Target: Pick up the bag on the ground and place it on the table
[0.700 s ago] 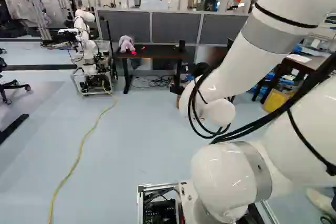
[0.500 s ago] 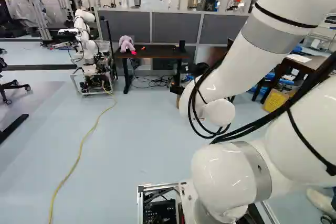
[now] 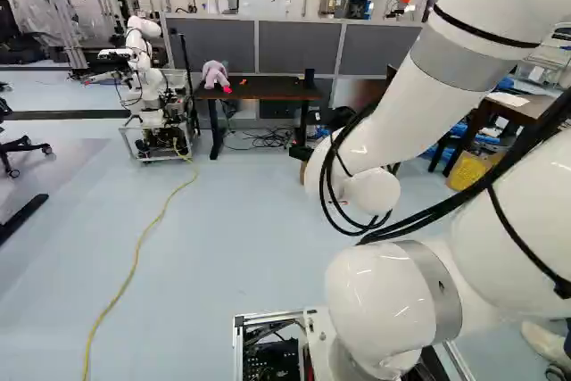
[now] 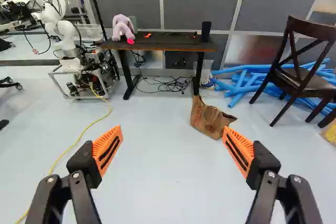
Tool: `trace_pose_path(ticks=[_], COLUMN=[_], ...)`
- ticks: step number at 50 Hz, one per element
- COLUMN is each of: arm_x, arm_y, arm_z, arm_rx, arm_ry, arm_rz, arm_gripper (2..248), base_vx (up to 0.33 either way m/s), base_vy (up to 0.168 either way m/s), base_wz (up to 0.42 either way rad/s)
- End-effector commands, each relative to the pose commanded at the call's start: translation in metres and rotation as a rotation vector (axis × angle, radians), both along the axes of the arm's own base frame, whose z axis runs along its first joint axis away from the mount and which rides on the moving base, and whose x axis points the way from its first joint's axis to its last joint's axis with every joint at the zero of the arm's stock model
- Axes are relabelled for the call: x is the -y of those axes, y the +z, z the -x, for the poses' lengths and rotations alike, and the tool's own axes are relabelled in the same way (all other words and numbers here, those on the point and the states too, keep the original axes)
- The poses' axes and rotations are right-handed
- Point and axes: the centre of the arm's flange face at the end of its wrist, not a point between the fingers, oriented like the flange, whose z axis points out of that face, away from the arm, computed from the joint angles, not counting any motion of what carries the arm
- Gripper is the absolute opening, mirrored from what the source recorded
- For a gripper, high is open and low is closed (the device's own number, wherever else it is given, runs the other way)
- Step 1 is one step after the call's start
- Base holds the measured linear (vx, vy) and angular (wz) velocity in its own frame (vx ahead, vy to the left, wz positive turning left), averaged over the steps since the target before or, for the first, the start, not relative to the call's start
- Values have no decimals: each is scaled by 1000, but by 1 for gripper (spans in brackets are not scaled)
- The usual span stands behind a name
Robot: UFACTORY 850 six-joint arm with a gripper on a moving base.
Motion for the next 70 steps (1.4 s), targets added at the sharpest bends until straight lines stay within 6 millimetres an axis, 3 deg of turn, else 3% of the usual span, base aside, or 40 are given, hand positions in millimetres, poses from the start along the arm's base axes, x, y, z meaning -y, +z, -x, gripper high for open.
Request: trace_pose_path(ticks=[58,70], arm_x=[0,0], arm_y=[0,0], arm_z=[0,0], arm_rx=[0,0], arm_ry=[0,0], arm_rz=[0,0], arm_gripper=[247,247], base_vx=[105,159], base_vy=[1,-39], base_wz=[-5,-212])
